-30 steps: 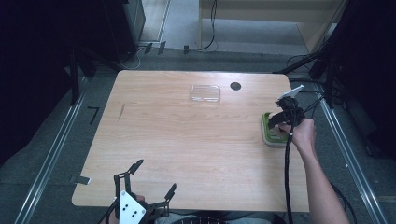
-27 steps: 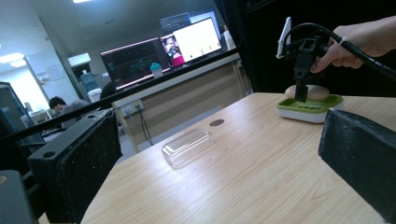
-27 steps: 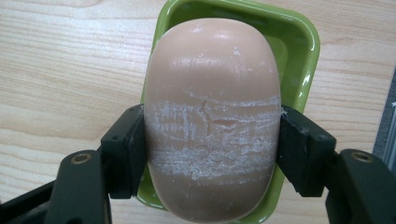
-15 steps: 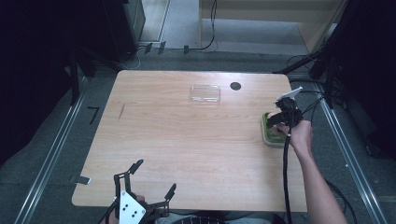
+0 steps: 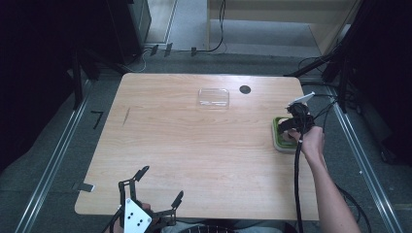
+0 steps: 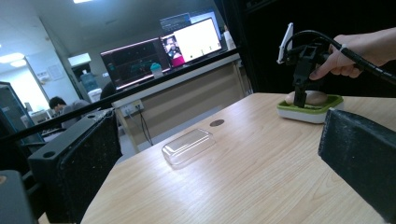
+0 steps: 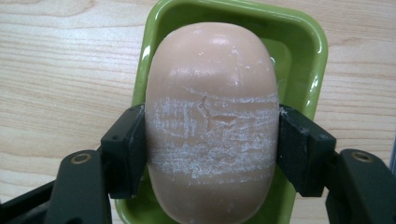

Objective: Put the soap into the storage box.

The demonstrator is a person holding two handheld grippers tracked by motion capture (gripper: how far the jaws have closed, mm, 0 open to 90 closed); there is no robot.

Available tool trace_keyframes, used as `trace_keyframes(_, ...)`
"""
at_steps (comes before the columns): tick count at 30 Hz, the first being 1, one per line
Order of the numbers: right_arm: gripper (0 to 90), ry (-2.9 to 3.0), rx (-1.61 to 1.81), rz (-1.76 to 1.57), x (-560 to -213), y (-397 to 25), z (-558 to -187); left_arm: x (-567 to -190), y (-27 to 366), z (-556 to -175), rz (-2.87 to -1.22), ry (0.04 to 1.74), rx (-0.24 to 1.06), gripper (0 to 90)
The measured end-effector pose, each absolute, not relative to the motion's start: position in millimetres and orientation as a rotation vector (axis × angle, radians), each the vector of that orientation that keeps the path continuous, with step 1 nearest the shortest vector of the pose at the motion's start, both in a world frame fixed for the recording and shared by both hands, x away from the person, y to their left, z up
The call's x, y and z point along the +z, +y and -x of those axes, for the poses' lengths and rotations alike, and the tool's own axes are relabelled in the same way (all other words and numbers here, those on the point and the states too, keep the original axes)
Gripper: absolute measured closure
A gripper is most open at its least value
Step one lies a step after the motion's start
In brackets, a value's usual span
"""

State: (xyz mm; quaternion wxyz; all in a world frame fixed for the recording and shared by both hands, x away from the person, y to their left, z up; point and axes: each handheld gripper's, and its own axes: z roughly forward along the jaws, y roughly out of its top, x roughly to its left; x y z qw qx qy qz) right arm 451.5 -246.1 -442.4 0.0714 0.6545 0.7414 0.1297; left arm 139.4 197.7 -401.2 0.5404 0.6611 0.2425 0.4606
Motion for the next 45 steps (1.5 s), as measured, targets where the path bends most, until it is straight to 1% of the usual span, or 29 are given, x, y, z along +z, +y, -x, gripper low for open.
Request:
trace_keyframes(22,33.2,2.22,0.36,-1.984,-453.1,-245.4,-454.8,-401.1,197.7,-139.3,-1.573,0.575,1.095,0.0)
trace_keyframes(45,33.0,2.229,0.375,-1.984,-453.6,-248.5,-455.2,-401.1,197.8,-139.3,-1.573,0.576,1.097,0.0)
